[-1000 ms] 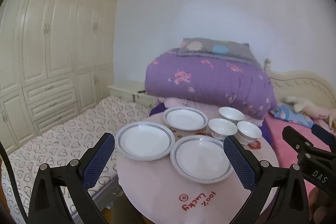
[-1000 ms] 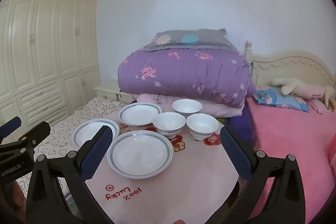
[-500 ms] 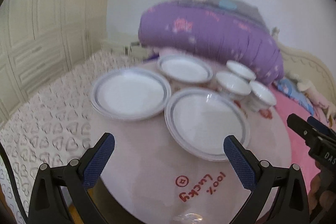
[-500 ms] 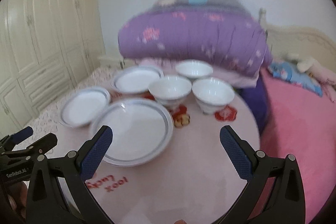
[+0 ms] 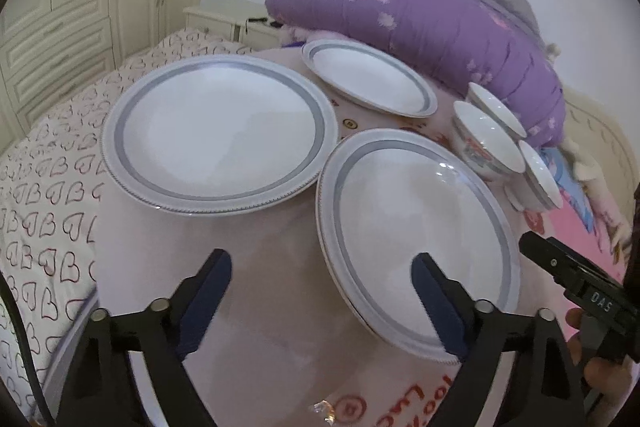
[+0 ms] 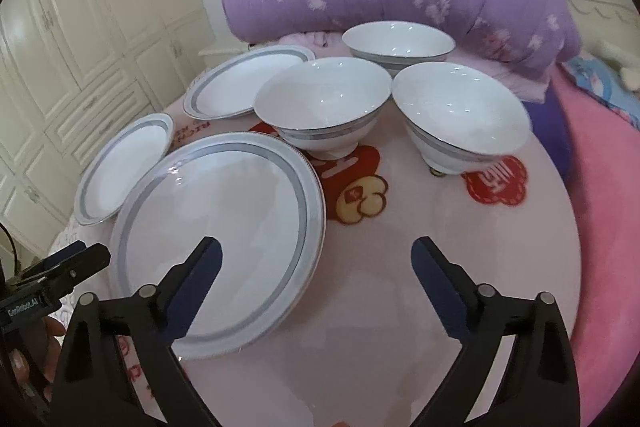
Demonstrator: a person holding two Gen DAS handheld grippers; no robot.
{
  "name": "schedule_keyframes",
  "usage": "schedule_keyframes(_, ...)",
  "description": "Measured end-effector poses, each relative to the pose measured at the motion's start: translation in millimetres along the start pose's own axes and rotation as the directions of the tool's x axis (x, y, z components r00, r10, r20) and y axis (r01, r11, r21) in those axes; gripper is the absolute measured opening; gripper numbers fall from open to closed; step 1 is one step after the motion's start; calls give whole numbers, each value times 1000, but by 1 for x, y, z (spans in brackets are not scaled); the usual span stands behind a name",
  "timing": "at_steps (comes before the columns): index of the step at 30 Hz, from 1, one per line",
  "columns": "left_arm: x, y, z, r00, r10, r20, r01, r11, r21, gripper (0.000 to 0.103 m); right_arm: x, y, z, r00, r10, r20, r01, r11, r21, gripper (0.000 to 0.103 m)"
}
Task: Organize plates and bowls
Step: 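Close both grippers on the rim of a grey-rimmed white plate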
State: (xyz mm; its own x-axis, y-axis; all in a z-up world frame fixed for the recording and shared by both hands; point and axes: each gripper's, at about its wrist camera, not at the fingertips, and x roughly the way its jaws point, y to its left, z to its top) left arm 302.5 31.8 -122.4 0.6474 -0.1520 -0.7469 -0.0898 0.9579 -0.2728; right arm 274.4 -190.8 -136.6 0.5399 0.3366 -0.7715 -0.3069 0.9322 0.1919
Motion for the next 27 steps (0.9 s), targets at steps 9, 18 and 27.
schedule_keyframes(9, 46, 13, 9, 997, -46, -58, 43, 998, -40, 42, 29, 1, 18, 998, 27, -52, -29, 999, -23, 66)
schedule_keyframes(18, 69, 8, 12, 987, -130, -98, 127, 991, -43, 15, 56, 7, 26, 993, 37, -114, -38, 999, -9, 39)
schedule_keyframes(27, 55, 7, 5, 989, -123, -82, 119, 992, -46, 14, 54, 6, 21, 992, -1, -124, 5, 999, 33, 29)
